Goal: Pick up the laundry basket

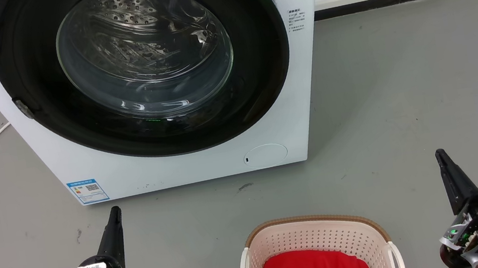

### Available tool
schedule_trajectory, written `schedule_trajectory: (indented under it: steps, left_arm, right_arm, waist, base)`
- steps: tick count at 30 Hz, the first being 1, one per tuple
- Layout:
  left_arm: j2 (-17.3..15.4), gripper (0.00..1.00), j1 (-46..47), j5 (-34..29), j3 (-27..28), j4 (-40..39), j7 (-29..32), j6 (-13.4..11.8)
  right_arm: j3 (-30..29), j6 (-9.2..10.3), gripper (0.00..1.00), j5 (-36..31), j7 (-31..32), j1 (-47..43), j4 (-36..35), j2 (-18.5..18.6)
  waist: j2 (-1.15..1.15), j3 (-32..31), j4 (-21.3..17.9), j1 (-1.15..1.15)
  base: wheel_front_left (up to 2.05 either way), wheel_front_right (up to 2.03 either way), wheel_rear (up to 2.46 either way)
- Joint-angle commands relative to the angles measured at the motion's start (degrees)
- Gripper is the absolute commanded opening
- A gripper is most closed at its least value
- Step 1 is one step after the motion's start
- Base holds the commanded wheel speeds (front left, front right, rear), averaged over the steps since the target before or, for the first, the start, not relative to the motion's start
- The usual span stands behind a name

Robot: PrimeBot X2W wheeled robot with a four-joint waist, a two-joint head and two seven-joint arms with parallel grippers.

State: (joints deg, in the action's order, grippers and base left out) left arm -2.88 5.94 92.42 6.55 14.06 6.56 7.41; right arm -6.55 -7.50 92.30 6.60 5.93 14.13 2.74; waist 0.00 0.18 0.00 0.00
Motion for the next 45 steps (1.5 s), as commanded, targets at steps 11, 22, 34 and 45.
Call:
schedule_trajectory:
  steps: [11, 22, 34, 45]
  left_arm:
    - [0.02, 0.00, 0.55, 0.00, 0.08, 0.02, 0.13, 0.31]
    - [0.02, 0.00, 0.55, 0.00, 0.10, 0.02, 0.12, 0.31]
    - [0.02, 0.00, 0.55, 0.00, 0.09, 0.02, 0.13, 0.31]
    - [0.16, 1.00, -1.03, -0.14, -0.32, 0.78, -0.54, -0.08]
  right_arm:
    - [0.06, 0.02, 0.00, 0.23, 0.08, 0.58, -0.18, 0.26]
    - [0.06, 0.01, 0.00, 0.23, 0.08, 0.58, -0.18, 0.26]
    - [0.05, 0.02, 0.00, 0.23, 0.08, 0.58, -0.18, 0.26]
    - [0.23, 0.01, 1.00, -0.26, -0.53, -1.11, 0.98, -0.15]
  waist:
    - [0.00, 0.00, 0.00, 0.00]
    - [0.00, 0.00, 0.00, 0.00]
    - [0.00, 0.00, 0.00, 0.00]
    - [0.00, 0.02, 0.00, 0.00]
  base:
    - [0.00, 0.00, 0.00]
    - [0.00, 0.00, 0.00]
    - [0.00, 0.00, 0.00]
    - [0.00, 0.00, 0.00]
